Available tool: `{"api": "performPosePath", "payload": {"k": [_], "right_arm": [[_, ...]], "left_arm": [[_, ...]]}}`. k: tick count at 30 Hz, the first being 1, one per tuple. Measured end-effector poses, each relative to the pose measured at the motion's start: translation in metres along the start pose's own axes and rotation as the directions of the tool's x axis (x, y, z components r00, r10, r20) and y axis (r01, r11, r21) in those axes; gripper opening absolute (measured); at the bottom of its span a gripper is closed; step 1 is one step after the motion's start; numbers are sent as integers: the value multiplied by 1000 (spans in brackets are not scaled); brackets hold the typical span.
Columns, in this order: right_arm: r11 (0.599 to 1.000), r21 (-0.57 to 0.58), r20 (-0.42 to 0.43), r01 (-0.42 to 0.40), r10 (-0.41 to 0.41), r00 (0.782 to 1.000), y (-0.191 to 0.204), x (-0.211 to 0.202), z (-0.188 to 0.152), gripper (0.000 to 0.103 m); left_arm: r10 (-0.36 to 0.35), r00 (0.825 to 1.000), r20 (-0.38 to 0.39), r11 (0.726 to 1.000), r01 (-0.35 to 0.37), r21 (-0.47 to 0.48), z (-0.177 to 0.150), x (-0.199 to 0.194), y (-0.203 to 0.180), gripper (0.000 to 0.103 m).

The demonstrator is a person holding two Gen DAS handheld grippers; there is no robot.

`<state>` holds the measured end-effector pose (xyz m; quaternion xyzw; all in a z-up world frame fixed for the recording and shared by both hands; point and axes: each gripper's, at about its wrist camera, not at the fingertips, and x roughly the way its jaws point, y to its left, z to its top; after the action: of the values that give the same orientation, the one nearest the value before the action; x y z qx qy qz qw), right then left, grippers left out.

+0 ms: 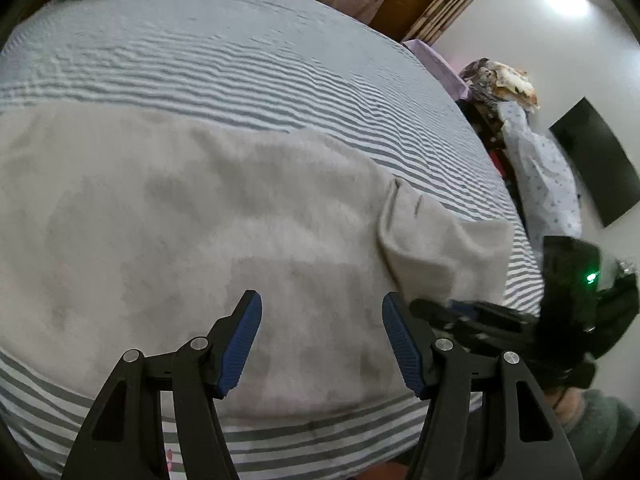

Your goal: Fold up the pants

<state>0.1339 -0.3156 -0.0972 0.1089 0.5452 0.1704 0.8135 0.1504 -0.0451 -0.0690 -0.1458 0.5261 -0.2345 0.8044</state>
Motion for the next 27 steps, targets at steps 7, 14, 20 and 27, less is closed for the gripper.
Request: {"api": "performPosePath", "payload": {"k": [7, 14, 20, 27], "right_arm": [[999, 27, -4, -31, 31, 999, 1, -6, 0, 40], [977, 171, 72, -128, 118, 990, -11, -32, -33, 41], [937, 292, 99, -193, 172, 980, -28, -26, -59, 40], [859, 429, 178, -278, 222, 959, -61, -28, -68, 40]], "left_arm": [[-205, 975, -87, 973, 192, -131, 7, 20, -6, 65], [-261, 958, -123, 959, 242, -150, -5, 25, -21, 67], [-274, 946, -174, 954, 244, -175, -20, 45, -37, 67], [-299, 933, -199, 939, 251, -234, -22, 73, -56, 67]]}}
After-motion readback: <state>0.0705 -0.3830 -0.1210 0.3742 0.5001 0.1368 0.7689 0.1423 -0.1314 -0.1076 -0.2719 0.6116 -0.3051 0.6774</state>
